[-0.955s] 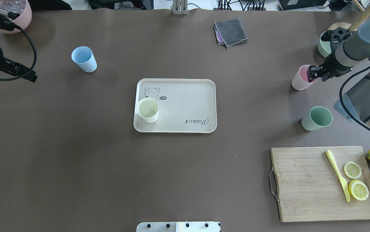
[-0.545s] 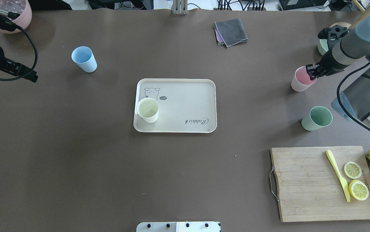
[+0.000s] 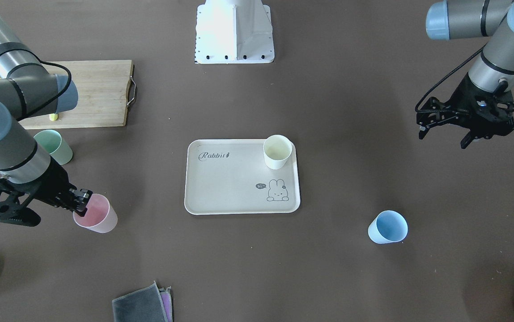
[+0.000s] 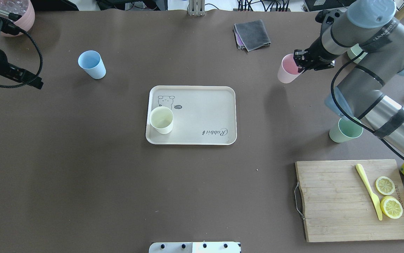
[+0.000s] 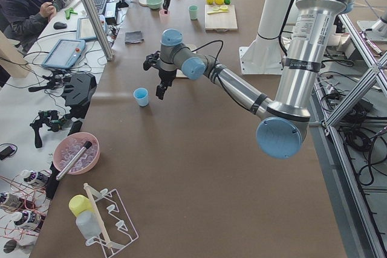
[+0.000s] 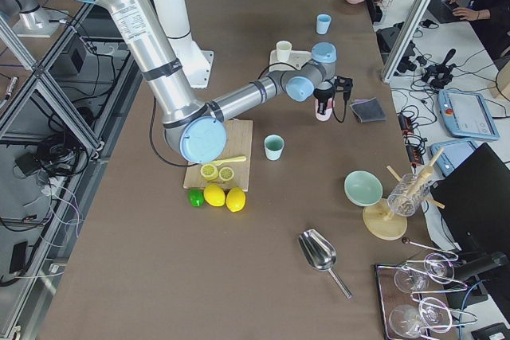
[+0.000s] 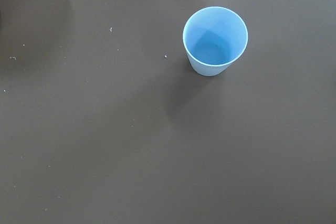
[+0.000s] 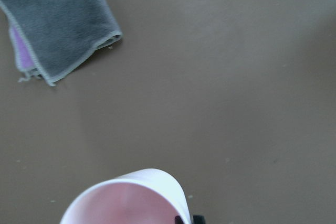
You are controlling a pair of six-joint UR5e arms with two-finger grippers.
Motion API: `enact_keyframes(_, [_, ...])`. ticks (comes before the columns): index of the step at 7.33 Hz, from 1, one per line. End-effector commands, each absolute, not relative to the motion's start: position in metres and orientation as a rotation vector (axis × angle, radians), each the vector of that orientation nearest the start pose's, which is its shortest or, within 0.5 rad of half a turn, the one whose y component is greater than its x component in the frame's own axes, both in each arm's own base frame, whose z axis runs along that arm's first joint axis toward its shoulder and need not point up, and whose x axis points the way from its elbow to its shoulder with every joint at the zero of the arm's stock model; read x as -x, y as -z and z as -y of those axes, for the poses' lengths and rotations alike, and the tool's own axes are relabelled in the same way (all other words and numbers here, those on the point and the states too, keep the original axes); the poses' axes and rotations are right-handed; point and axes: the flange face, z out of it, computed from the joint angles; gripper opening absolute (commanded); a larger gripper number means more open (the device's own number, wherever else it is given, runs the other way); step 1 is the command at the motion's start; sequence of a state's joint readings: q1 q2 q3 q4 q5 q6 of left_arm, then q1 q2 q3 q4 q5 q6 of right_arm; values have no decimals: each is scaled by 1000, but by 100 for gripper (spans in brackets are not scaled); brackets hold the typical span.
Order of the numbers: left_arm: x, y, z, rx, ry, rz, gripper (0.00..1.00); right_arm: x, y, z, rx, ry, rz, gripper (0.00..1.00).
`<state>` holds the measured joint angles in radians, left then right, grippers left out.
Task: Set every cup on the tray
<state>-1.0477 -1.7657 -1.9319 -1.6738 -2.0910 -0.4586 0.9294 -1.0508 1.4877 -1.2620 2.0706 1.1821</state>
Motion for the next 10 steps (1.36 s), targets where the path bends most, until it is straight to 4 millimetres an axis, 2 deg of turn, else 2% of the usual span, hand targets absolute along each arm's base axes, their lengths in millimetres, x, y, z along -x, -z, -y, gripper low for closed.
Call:
enact_keyframes(1, [-202, -380, 516, -331, -232, -747, 98, 449, -269, 585, -17, -445, 817, 0])
enact_keyframes(3, [-202, -379, 516, -333, -233, -747, 98, 512, -231, 547, 16, -479, 831, 0])
enact_keyframes(4, [-202, -380, 516, -331, -232, -747, 98, 527, -229, 542, 14, -470, 826, 0])
enact_keyframes(5, [-202, -380, 516, -331, -232, -747, 98, 529, -232, 542, 12, -461, 824, 0])
enact_keyframes(6, [-203, -379, 516, -332, -234, -748, 98, 530, -236, 543, 10, -457, 820, 37])
enact_keyframes(7, [-202, -380, 516, -331, -232, -747, 98, 529, -235, 546, -26, -458, 811, 99])
enact_keyframes(8, [-202, -380, 516, -333, -235, -746, 98, 523, -229, 549, -37, -466, 813, 100])
enact_keyframes(9, [-202, -381, 517, -330, -238, -747, 98, 497, -222, 562, -31, -482, 833, 100])
enact_keyframes(10, [-210, -387, 528, -314, -234, -740, 98, 457, -217, 569, -12, -438, 827, 100])
